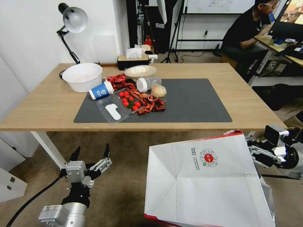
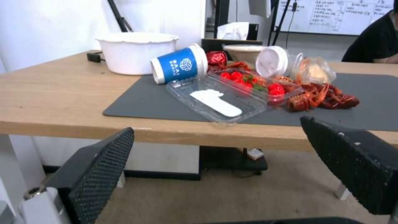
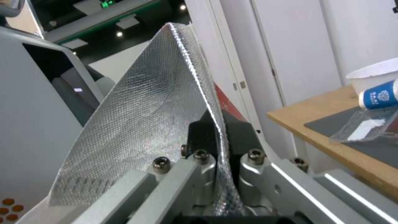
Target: Pick up the food delivery bag from the floor and place it on the table.
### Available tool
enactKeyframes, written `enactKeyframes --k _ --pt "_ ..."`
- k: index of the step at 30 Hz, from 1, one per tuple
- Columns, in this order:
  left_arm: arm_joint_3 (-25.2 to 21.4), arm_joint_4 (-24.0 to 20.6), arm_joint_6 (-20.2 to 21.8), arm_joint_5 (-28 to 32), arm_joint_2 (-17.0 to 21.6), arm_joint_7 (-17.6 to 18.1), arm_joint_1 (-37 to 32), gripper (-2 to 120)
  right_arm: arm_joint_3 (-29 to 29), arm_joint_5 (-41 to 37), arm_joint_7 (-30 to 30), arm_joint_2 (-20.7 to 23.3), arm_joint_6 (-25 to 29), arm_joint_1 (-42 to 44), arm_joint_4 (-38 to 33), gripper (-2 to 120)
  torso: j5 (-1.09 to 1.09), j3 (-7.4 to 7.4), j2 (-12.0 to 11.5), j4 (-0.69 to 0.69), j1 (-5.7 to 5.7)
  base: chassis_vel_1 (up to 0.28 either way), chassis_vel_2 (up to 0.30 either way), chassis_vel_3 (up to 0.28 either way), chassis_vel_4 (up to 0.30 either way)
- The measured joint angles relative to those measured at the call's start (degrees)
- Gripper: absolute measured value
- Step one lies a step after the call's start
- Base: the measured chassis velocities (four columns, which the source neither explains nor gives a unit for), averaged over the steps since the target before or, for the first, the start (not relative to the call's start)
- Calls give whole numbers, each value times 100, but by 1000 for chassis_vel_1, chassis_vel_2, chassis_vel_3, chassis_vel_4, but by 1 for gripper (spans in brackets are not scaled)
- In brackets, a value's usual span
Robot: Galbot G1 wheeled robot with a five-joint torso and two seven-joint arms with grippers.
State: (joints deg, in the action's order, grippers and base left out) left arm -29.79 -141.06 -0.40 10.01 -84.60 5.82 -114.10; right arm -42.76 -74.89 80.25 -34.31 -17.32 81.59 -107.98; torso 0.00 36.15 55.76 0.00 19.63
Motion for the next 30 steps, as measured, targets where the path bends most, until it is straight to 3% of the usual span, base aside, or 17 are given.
enactKeyframes --k 18,30 --pt "-41 20 -38 41 18 -109 63 100 -56 16 2 -42 6 48 -40 0 0 285 513 0 225 0 0 0 0" --pt "-2 41 -101 46 -7 -171 56 100 -71 4 -8 -25 6 52 -41 0 0 325 575 0 250 0 0 0 0"
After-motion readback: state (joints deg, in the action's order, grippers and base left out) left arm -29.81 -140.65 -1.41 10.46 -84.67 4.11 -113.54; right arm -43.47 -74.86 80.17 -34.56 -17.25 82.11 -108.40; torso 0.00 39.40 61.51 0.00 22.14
